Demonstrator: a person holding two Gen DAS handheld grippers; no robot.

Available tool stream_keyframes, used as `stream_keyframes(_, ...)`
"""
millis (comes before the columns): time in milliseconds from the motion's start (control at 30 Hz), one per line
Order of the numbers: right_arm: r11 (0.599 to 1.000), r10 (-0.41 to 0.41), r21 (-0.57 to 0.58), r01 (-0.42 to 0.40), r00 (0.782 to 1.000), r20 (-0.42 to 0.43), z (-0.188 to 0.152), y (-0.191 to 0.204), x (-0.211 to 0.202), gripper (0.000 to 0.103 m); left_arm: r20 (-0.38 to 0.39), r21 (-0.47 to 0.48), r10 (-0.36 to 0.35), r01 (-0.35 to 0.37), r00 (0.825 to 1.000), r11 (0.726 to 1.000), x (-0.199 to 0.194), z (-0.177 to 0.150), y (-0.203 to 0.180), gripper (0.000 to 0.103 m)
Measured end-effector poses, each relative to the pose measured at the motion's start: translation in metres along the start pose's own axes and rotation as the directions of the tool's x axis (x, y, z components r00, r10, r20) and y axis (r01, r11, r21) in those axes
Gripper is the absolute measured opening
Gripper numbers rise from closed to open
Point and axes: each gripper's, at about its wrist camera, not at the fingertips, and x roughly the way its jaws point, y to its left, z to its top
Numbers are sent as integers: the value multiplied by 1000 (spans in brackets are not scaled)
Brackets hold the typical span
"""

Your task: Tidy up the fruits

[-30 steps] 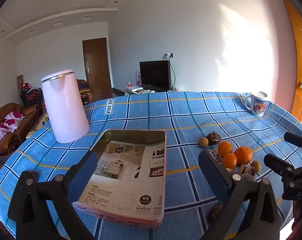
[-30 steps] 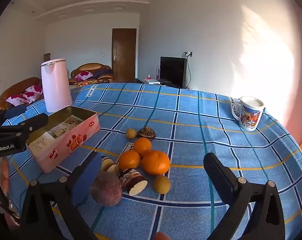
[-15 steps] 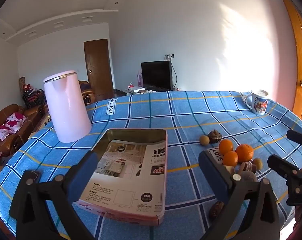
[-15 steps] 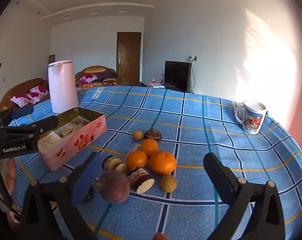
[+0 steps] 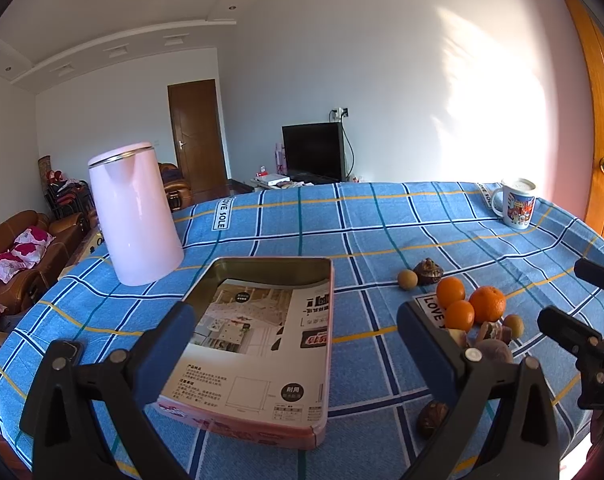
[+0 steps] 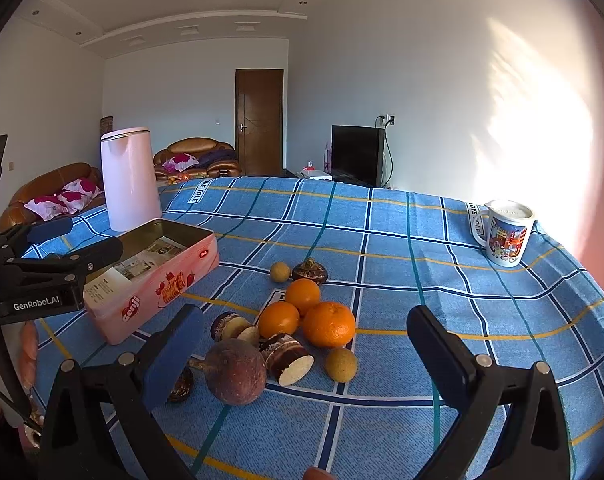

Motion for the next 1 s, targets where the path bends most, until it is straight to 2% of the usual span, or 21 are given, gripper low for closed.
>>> stream_keyframes(1000, 1000, 9, -4, -9, 1000, 12, -3, 3, -1, 102, -7, -2, 3, -3, 1000, 1000, 2, -2, -2, 103)
